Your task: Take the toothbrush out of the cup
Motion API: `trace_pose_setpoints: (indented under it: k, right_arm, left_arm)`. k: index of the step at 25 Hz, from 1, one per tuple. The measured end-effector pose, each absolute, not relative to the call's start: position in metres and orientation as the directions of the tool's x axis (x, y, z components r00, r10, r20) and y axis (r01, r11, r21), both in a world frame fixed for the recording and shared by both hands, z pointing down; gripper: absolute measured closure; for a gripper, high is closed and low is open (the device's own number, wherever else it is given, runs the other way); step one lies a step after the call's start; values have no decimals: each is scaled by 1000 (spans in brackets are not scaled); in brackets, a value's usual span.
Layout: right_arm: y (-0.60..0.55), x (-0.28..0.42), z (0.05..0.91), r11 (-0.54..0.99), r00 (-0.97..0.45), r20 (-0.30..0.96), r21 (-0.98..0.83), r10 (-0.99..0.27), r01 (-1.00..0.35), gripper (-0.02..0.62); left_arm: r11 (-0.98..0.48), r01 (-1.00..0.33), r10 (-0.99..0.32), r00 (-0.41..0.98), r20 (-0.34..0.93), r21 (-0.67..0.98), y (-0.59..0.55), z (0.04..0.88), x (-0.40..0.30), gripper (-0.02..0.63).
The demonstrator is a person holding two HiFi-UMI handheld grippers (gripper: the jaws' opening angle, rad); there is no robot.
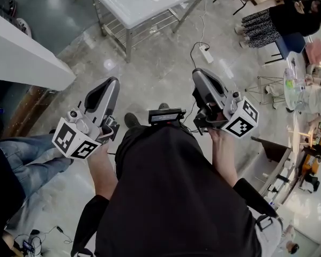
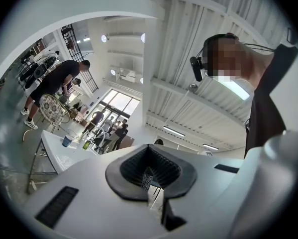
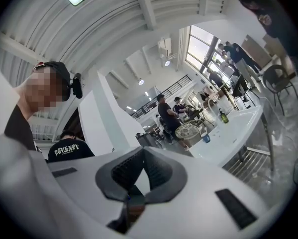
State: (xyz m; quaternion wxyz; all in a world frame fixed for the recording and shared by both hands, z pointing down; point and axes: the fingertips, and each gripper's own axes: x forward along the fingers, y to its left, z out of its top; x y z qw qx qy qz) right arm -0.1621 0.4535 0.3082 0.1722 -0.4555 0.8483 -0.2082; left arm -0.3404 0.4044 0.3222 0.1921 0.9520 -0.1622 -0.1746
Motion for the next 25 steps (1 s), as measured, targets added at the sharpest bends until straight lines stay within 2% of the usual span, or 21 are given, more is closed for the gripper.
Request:
trace_pose_setpoints:
  k: [15,25]
  right_arm:
    - [447,-173,312,512,-548,-96,-518,-831,-686,589]
    - [405,-140,332,532,-586,-124,-597,-801,-601,589]
  left_arm:
    - [-861,-248,-386,887,-254,443,396,330,-343,598]
    - [-825,-317,-431,888,-159,468,374,337,-308,598]
